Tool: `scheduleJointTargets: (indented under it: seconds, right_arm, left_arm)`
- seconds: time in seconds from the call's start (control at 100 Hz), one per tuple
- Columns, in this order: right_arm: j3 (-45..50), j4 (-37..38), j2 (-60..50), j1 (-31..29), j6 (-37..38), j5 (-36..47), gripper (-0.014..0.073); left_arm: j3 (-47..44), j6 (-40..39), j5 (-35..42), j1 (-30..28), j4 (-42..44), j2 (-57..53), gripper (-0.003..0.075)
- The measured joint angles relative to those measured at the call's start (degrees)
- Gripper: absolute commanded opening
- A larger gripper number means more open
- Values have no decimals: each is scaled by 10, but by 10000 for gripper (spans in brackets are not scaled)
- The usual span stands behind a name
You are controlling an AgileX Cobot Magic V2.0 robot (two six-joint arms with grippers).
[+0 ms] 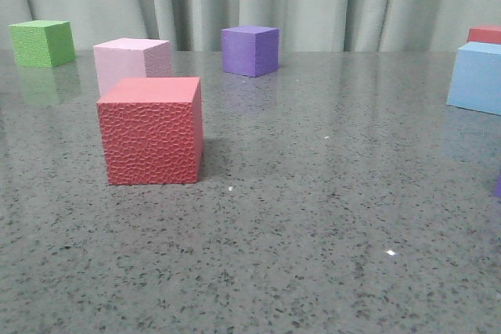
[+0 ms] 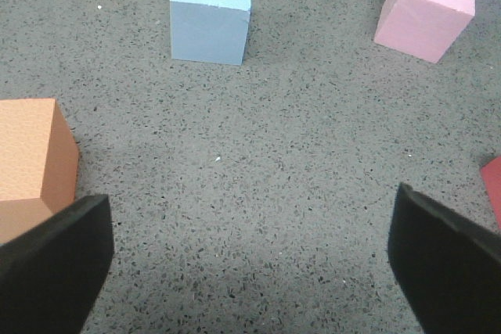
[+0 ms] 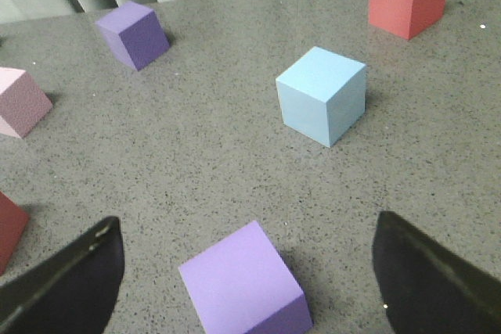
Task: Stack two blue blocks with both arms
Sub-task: 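Reach the right gripper down and grasp the far light blue cube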
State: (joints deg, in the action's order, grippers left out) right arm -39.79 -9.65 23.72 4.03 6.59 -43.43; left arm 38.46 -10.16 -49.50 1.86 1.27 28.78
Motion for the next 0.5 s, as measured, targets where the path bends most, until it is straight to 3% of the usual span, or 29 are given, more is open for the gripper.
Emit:
scheduleJointTargets:
  seconds: [0.2, 0.5]
  right_arm:
    - [-23, -4, 59, 0, 10, 13, 635]
    - [-117, -5, 234, 0, 29, 22, 635]
  left_arm:
    - [0, 0, 0, 0, 0, 0, 681]
    - [0, 0, 0, 0, 0, 0, 681]
